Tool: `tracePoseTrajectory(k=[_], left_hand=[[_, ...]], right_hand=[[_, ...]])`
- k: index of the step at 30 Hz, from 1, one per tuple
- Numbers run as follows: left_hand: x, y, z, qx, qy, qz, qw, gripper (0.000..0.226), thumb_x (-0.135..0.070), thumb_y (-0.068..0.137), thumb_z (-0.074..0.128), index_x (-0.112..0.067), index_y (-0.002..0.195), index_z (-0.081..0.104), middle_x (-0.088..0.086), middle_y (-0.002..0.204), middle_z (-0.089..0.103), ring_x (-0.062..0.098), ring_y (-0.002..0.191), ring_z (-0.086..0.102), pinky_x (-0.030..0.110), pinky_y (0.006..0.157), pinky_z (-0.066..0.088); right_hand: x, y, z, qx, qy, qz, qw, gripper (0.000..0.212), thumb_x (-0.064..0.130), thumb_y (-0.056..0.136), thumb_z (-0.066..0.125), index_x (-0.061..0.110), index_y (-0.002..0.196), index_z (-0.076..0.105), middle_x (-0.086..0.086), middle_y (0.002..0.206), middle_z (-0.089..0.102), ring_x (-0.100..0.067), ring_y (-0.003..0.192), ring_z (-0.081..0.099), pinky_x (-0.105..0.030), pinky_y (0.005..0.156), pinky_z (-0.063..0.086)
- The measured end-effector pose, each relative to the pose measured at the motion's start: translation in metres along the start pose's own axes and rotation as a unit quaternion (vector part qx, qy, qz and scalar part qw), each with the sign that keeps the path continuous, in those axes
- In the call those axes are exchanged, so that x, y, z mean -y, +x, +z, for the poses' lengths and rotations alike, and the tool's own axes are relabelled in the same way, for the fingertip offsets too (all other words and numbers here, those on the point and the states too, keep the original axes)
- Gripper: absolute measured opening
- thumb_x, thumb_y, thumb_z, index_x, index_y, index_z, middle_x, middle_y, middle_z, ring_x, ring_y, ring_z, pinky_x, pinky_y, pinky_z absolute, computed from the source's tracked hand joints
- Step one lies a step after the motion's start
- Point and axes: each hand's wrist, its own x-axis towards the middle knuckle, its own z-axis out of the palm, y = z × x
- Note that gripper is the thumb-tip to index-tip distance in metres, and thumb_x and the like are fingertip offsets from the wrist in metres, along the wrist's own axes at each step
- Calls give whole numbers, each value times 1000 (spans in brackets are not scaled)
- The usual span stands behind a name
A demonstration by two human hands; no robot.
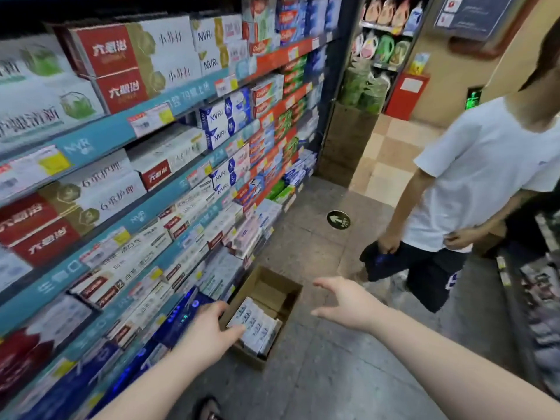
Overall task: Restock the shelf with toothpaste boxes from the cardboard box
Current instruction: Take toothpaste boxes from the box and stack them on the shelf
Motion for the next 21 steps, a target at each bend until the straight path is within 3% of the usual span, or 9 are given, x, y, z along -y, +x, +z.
tracePoseTrajectory(k=[8,14,21], left_hand=[[8,111,-6,39,5,-29,999,58,-41,82,62,-15,130,42,6,135,42,20,121,45,28,96,38],[16,192,-18,47,34,-39,998,51,-47,82,59,-19,122,46,2,127,47,11,94,45,25,76,37],[21,257,14,63,-12,-135,989,55,-45,79,63,-15,123,48,5,127,48,20,110,52,34,91,47]], right_hand=[[-20,97,-16,53,-27,50,997,68,45,81,61,24,140,35,-3,145,41,-19,133,37,-25,106,29],[-31,189,-19,114,-29,72,990,68,43,83,60,20,141,33,-6,146,39,-21,134,36,-27,109,29],[-61,301,-12,197,-53,27,979,63,37,84,61,21,139,35,-7,141,46,-23,125,48,-31,101,41]])
